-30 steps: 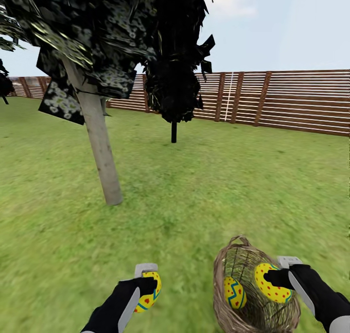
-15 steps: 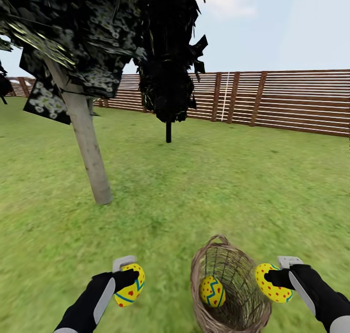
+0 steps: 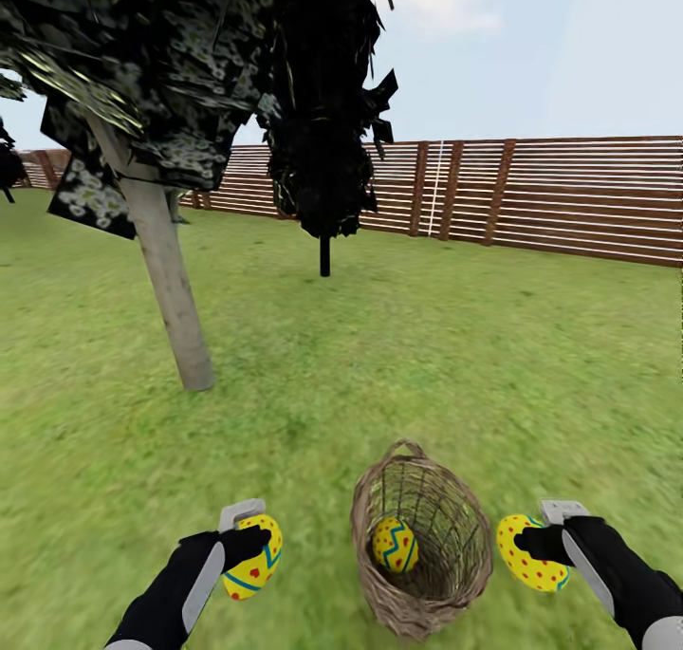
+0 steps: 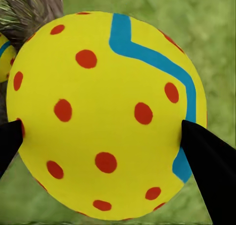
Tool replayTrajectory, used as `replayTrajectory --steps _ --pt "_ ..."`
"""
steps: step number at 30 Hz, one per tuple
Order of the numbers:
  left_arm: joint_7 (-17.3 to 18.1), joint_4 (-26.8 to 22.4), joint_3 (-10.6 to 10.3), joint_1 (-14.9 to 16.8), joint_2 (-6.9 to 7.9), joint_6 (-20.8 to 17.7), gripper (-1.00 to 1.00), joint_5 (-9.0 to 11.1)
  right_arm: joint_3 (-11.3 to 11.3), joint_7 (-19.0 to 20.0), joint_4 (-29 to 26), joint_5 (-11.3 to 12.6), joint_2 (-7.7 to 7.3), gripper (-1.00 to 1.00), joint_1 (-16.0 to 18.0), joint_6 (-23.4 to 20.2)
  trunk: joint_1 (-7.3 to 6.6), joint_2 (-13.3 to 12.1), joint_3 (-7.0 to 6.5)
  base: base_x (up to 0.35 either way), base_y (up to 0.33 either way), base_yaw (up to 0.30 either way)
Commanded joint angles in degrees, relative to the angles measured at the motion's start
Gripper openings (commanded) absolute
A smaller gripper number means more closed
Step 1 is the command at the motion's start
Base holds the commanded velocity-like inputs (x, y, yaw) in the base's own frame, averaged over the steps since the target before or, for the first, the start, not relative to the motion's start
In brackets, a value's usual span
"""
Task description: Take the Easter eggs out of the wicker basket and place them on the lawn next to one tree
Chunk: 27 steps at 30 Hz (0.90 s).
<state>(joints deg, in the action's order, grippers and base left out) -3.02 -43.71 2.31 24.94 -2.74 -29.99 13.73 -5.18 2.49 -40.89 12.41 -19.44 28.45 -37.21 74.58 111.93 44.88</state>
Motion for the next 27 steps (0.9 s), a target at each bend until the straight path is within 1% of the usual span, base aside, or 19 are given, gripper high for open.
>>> replayTrajectory --steps 1,3,5,27 --pt "-0.32 -0.09 0.15 0.02 -0.06 -0.32 -1.00 0.59 -0.65 -0.03 -0.06 0.24 -0.08 -1.00 0.03 -0.23 -0.04 0.03 0.06 -0.341 0.000 0.000" --pt "-0.32 -0.09 0.15 0.02 -0.12 -0.33 -1.00 0.59 -1.34 -0.03 -0.06 0.24 -0.08 -1.00 0.04 -0.23 -0.04 0.03 0.06 -0.342 0.000 0.000" --pt "-0.32 -0.06 0.15 0.02 -0.19 -0.33 -1.00 0.59 -1.47 -0.27 -0.06 0.27 -0.08 -1.00 0.03 -0.23 -0.04 0.03 0.06 -0.342 0.000 0.000" --pt "-0.43 0.30 0.03 0.02 -0.26 -0.11 -1.00 0.57 -1.50 -0.48 -0.05 0.24 -0.08 -1.00 0.03 -0.23 -0.04 0.03 0.06 -0.332 -0.100 0.000"
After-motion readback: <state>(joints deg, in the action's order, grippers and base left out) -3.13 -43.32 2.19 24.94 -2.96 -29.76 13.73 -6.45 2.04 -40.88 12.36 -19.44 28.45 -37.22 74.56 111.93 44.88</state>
